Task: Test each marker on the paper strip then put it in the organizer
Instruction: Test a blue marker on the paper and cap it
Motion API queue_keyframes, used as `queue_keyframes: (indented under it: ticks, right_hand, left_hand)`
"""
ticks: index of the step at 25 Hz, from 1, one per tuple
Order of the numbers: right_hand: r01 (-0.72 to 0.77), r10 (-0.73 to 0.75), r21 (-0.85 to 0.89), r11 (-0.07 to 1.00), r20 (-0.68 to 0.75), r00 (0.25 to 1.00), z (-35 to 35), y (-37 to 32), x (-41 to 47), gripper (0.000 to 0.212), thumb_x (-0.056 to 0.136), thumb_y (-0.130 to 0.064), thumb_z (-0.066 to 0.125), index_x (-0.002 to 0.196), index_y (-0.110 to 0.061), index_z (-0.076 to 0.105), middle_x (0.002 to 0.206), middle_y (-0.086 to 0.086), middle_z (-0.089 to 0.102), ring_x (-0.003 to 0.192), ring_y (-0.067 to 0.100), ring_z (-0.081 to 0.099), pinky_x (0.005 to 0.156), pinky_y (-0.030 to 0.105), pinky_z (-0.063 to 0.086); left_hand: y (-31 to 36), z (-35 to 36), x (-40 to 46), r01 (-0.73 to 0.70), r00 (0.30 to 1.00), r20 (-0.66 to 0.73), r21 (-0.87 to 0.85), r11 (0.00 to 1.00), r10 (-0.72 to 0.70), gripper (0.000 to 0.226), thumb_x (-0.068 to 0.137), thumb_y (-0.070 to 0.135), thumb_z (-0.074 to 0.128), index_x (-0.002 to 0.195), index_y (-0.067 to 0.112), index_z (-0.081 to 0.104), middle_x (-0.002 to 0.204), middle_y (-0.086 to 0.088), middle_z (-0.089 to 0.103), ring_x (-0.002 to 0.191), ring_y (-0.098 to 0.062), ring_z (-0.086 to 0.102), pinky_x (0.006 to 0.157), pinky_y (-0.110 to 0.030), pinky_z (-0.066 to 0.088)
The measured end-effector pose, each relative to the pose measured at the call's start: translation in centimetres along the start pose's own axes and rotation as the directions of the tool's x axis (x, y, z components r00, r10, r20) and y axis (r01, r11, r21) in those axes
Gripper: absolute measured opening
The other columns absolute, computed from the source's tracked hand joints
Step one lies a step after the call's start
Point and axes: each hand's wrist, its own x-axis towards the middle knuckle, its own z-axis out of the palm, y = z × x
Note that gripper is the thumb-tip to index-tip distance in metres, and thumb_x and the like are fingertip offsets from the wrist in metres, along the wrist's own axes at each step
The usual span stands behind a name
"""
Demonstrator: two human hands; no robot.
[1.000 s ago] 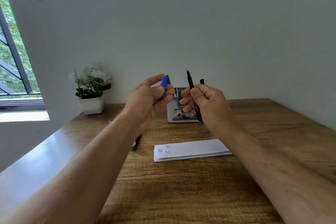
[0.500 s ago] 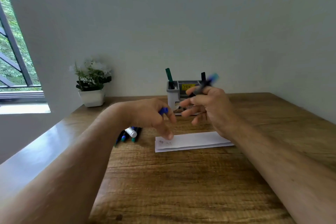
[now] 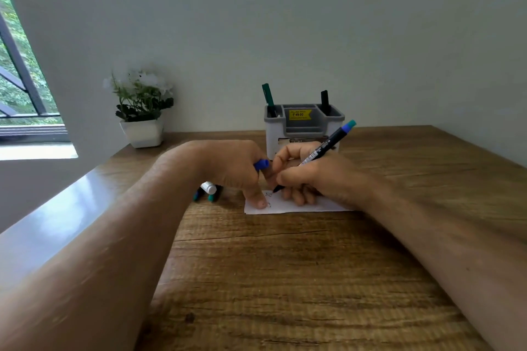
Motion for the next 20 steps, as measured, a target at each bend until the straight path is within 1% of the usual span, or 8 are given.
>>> queue_keyframes:
  ticks: [1, 3, 5, 7, 8, 10, 12, 20]
  right_hand:
    - [-0.012, 0.012, 0.007, 1.0, 0.025, 1.0, -0.06, -0.03, 0.04, 0.011, 0.088, 0.004, 0.059, 0.087, -0.006, 0.062, 0.073, 0.016, 0.068, 0.048, 0.016, 0.055, 0.043, 0.024, 0.042]
    - [-0.019, 0.02, -0.015, 1.0, 0.034, 0.999, -0.08, -0.03, 0.07, 0.012, 0.087, 0.005, 0.057, 0.082, -0.006, 0.06, 0.073, 0.014, 0.069, 0.051, 0.018, 0.056, 0.045, 0.026, 0.043]
    - [0.0, -0.001, -0.107, 0.994, -0.013, 1.0, 0.02, 0.09, 0.21, 0.017, 0.084, -0.001, 0.063, 0.071, -0.011, 0.058, 0.065, 0.005, 0.067, 0.056, 0.018, 0.057, 0.051, 0.031, 0.046]
    - [0.036, -0.048, -0.225, 0.974, -0.048, 0.998, 0.25, 0.22, 0.44, 0.025, 0.082, -0.009, 0.068, 0.062, -0.017, 0.056, 0.06, 0.0, 0.062, 0.06, 0.015, 0.058, 0.061, 0.038, 0.049]
    - [0.043, -0.057, -0.255, 0.966, -0.047, 0.997, 0.34, 0.27, 0.58, 0.028, 0.083, -0.012, 0.069, 0.06, -0.018, 0.055, 0.058, -0.002, 0.06, 0.058, 0.011, 0.057, 0.063, 0.037, 0.049]
    - [0.043, -0.053, -0.273, 0.961, -0.029, 0.998, 0.41, 0.19, 0.69, 0.031, 0.086, -0.015, 0.069, 0.059, -0.018, 0.054, 0.055, -0.004, 0.058, 0.053, 0.006, 0.055, 0.059, 0.031, 0.049]
    - [0.045, -0.05, -0.277, 0.96, -0.01, 0.999, 0.5, 0.09, 0.74, 0.03, 0.087, -0.013, 0.068, 0.06, -0.017, 0.055, 0.055, -0.003, 0.058, 0.052, 0.005, 0.055, 0.057, 0.028, 0.049]
    - [0.032, -0.024, -0.255, 0.966, 0.034, 0.999, 0.6, -0.3, 0.64, 0.02, 0.084, -0.005, 0.066, 0.067, -0.005, 0.056, 0.057, 0.005, 0.053, 0.052, 0.01, 0.052, 0.059, 0.032, 0.047]
  left_hand:
    - [-0.08, 0.01, 0.06, 0.001, 1.0, -0.001, 0.001, 1.0, -0.001, 0.02, 0.074, 0.027, 0.082, 0.083, 0.029, 0.064, 0.061, 0.011, 0.052, 0.057, -0.007, 0.046, 0.059, -0.028, 0.036]
    - [-0.13, 0.05, 0.17, 0.001, 1.0, 0.003, -0.014, 1.0, -0.001, 0.023, 0.076, 0.024, 0.081, 0.09, 0.032, 0.065, 0.063, 0.011, 0.052, 0.059, -0.007, 0.047, 0.061, -0.027, 0.037]
    - [-0.03, 0.07, 0.21, 0.001, 1.0, 0.013, -0.032, 0.999, -0.001, 0.03, 0.078, 0.021, 0.08, 0.1, 0.035, 0.066, 0.063, 0.013, 0.053, 0.058, -0.005, 0.048, 0.061, -0.026, 0.038]
    - [0.11, 0.16, 0.23, 0.005, 1.0, 0.014, -0.023, 1.0, -0.005, 0.032, 0.078, 0.02, 0.079, 0.106, 0.031, 0.066, 0.065, 0.011, 0.055, 0.06, -0.007, 0.049, 0.062, -0.026, 0.038]
    - [0.15, 0.23, 0.27, 0.008, 1.0, 0.011, -0.011, 1.0, -0.007, 0.032, 0.078, 0.02, 0.079, 0.107, 0.027, 0.066, 0.066, 0.009, 0.055, 0.062, -0.009, 0.05, 0.062, -0.026, 0.038]
    - [0.19, 0.29, 0.34, 0.012, 1.0, 0.008, 0.009, 1.0, -0.012, 0.029, 0.078, 0.019, 0.079, 0.104, 0.021, 0.066, 0.066, 0.008, 0.055, 0.065, -0.012, 0.05, 0.061, -0.027, 0.037]
    - [0.27, 0.32, 0.29, 0.012, 1.0, 0.017, -0.001, 1.0, -0.012, 0.025, 0.079, 0.018, 0.078, 0.101, 0.02, 0.066, 0.066, 0.007, 0.055, 0.063, -0.01, 0.05, 0.062, -0.027, 0.037]
    - [0.52, 0.29, 0.03, 0.012, 1.0, 0.029, -0.014, 1.0, -0.011, 0.025, 0.08, 0.017, 0.077, 0.103, 0.02, 0.066, 0.066, 0.008, 0.054, 0.062, -0.008, 0.048, 0.059, -0.025, 0.036]
